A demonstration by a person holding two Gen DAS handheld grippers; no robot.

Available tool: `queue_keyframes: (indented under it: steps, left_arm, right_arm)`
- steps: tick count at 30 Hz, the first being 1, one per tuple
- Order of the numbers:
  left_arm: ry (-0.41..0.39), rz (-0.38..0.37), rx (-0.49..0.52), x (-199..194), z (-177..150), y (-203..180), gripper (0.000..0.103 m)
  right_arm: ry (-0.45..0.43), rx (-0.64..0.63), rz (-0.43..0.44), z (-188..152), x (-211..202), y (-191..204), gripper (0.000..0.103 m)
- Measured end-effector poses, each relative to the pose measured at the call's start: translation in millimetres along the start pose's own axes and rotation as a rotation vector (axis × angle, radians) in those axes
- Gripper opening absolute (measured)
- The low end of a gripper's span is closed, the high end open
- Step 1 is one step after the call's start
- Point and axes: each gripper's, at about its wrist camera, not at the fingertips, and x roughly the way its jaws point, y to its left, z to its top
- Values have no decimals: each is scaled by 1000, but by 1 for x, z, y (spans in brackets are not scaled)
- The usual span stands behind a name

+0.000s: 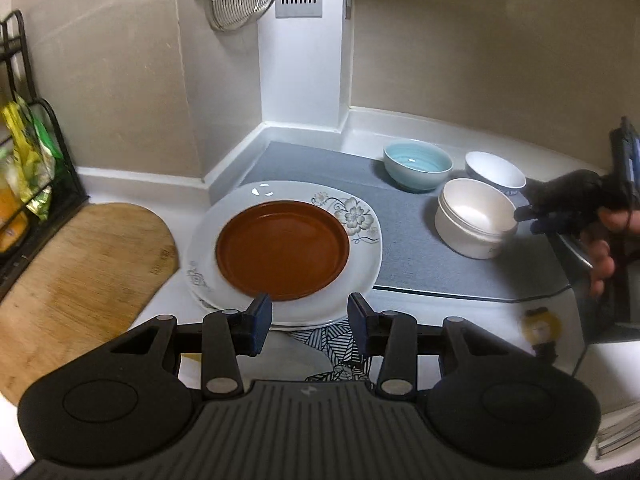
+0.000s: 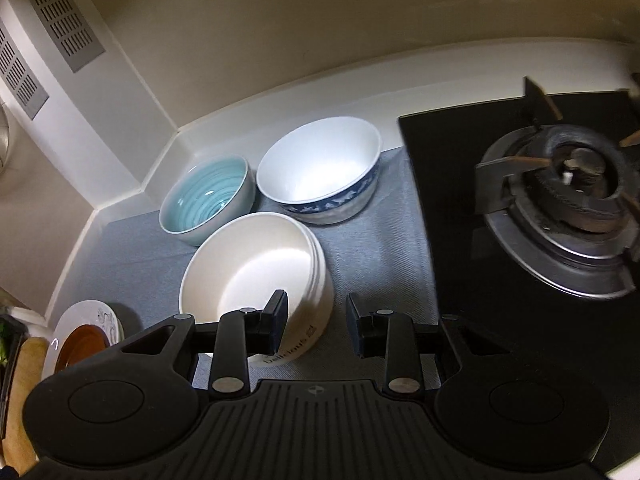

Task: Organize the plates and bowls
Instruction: 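Open both grippers and move the right gripper to the cream bowl stack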

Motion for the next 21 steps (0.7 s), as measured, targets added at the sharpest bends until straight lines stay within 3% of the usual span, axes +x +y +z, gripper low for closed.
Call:
queue_keyframes:
  steps: [11, 13, 21]
  left_arm:
    - [12, 82, -32, -26, -15, -18, 47]
    - [15, 86, -33, -29, -16, -23, 47]
    - [19, 64, -6, -31, -16, -48, 47]
  right_arm:
    - [94, -29, 69, 8, 29, -5, 32]
    - [86, -49, 77, 6, 27, -3, 26]
    - [94, -103, 100, -7, 6, -6, 20]
